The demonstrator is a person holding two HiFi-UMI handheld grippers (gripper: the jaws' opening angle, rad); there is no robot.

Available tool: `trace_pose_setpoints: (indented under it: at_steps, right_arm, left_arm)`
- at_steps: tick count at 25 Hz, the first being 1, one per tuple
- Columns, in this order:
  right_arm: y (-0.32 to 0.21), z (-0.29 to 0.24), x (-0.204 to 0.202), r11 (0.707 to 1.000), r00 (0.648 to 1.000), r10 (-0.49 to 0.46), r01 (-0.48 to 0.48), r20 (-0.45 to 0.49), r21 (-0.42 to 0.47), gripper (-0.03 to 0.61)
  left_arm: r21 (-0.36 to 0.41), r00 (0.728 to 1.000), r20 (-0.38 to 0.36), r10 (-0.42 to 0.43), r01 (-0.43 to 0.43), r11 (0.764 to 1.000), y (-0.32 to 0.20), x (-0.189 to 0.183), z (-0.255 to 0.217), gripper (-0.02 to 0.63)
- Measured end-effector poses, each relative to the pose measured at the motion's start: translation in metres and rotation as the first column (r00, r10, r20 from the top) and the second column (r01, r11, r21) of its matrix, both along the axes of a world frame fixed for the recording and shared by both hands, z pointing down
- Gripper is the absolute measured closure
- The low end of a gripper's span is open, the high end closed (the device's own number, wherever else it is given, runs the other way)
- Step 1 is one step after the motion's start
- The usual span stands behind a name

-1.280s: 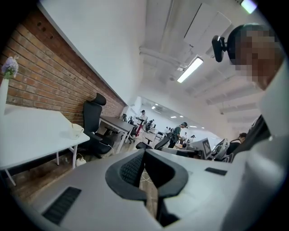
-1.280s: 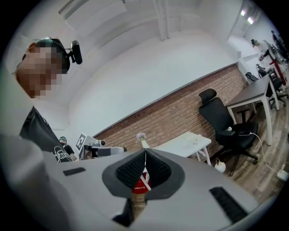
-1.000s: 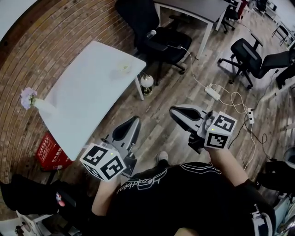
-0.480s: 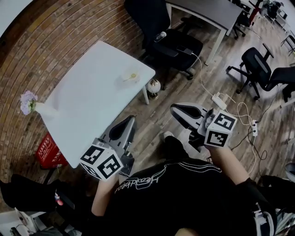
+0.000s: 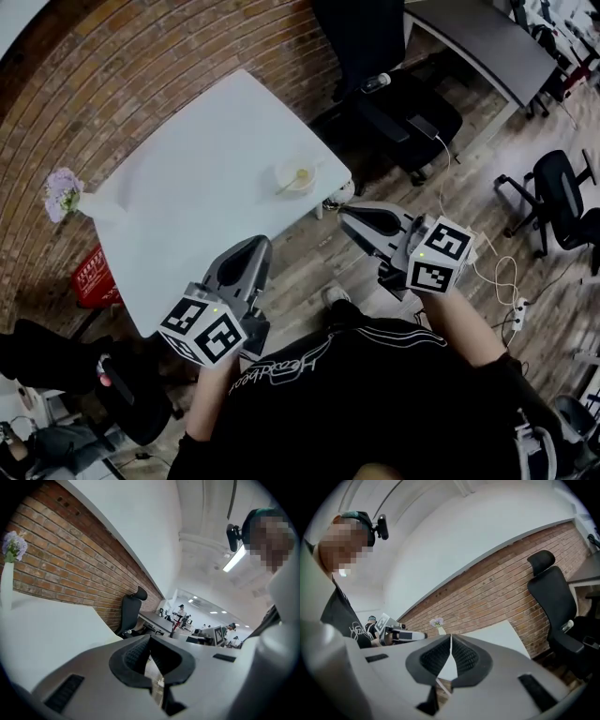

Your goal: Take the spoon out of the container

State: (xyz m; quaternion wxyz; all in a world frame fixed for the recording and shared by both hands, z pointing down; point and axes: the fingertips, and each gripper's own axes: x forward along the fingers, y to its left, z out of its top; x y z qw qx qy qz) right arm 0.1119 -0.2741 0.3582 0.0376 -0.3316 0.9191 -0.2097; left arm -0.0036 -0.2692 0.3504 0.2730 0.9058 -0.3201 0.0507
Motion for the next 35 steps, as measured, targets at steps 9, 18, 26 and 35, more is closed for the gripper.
trace_pose_setpoints:
  at_steps: [9, 18, 26, 35]
  right_arm:
    - [-0.075, 0.042, -0.020, 0.979, 0.970, -0.200, 0.202, -0.135, 0.001, 0.509]
    - [-0.103, 0.092, -0.054, 0.942, 0.883, -0.307, 0.336, -0.356, 0.020, 0.429]
    - [-0.113, 0.133, -0.076, 0.919, 0.748, -0.265, 0.387, -0.609, 0.076, 0.434]
    - [-0.124, 0.159, -0.093, 0.872, 0.622, -0.150, 0.449, -0.769, 0.193, 0.459]
  left_arm:
    - [-0.067, 0.982, 0.002, -0.191, 0.191, 0.979, -0.051, -0.021, 0.028, 0.609]
    - [-0.098, 0.953, 0.020, -0.302, 0.303, 0.948, -0.060, -0.052, 0.048, 0.609]
    - [-0.115, 0.929, 0.023, -0.370, 0.370, 0.922, -0.049, -0.076, 0.058, 0.609]
    - [-0.137, 0.894, 0.019, -0.448, 0.446, 0.884, -0.041, -0.100, 0.072, 0.609]
